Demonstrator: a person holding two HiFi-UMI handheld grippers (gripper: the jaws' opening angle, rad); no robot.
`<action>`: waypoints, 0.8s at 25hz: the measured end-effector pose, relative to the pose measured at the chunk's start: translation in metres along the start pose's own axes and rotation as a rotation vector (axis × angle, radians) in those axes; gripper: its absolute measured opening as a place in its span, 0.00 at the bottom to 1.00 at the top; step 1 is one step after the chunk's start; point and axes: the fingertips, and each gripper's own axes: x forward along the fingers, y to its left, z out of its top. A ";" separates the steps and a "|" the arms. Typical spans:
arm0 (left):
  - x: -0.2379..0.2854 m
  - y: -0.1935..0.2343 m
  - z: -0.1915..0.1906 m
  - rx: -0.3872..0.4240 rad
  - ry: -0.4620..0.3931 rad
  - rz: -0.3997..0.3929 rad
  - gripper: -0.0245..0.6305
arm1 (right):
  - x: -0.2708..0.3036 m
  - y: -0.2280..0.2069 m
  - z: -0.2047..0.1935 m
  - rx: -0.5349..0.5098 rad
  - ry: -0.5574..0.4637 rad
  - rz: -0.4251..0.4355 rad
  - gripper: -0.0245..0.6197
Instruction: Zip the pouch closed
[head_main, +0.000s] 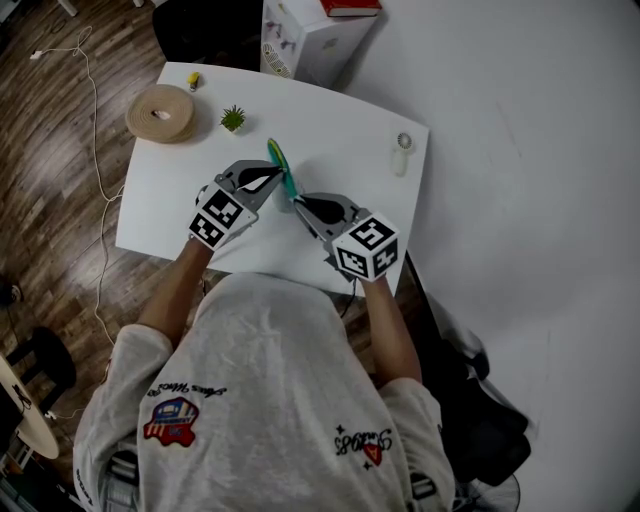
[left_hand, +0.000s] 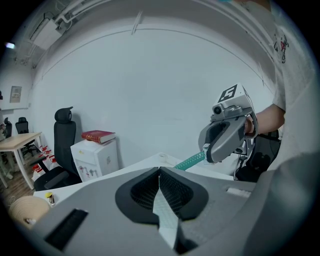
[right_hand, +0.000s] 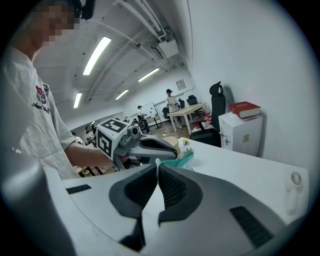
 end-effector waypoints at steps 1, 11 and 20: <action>0.000 0.000 0.000 0.002 -0.001 -0.002 0.05 | -0.001 0.000 -0.001 0.002 0.000 -0.003 0.06; 0.008 0.000 -0.005 0.017 0.023 -0.007 0.05 | -0.003 -0.002 -0.005 0.024 -0.006 -0.014 0.06; 0.007 0.016 -0.016 -0.004 0.051 0.042 0.05 | -0.006 0.002 -0.006 0.027 -0.015 0.005 0.06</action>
